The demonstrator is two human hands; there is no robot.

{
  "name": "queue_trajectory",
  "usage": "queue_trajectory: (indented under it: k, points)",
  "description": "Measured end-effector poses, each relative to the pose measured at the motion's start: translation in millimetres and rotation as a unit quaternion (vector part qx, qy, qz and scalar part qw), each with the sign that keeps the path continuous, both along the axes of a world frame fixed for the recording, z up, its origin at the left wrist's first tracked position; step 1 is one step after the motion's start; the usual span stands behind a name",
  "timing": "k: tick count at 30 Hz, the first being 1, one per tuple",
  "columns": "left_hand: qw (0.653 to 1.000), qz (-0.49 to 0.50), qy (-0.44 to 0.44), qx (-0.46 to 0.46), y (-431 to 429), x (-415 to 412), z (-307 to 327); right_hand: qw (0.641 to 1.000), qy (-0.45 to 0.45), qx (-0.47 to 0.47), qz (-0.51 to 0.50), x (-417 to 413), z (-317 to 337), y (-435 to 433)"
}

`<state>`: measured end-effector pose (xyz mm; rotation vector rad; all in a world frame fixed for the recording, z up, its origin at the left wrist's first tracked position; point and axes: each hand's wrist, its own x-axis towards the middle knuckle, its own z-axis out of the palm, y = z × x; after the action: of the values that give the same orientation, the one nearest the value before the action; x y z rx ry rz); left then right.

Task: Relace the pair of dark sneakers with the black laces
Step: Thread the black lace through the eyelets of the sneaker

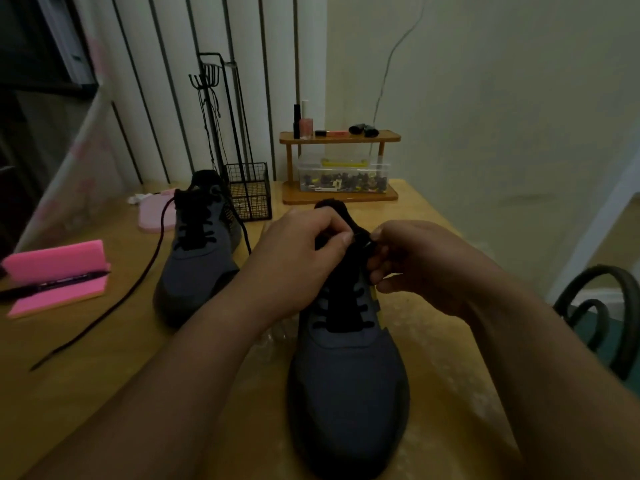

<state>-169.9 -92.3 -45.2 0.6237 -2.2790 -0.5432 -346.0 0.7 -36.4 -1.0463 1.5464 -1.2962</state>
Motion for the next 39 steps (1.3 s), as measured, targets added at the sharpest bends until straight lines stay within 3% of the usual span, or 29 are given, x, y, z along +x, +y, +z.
queue_trajectory:
  k: [8,23,33,39]
  points:
    - [0.997,0.008,-0.051,-0.058,2,-2,1,0.995,-0.055,-0.023,0.076,-11,-6,2]
    - [0.96,0.078,-0.128,-0.238,10,-3,8,0.999,0.005,-0.003,0.048,-3,2,2]
    - [0.964,0.037,-0.179,-0.195,4,-6,20,0.999,0.032,0.003,0.032,-1,1,1]
    - [0.991,0.04,-0.077,-0.097,5,-12,10,0.999,0.008,-0.002,0.052,-7,1,5]
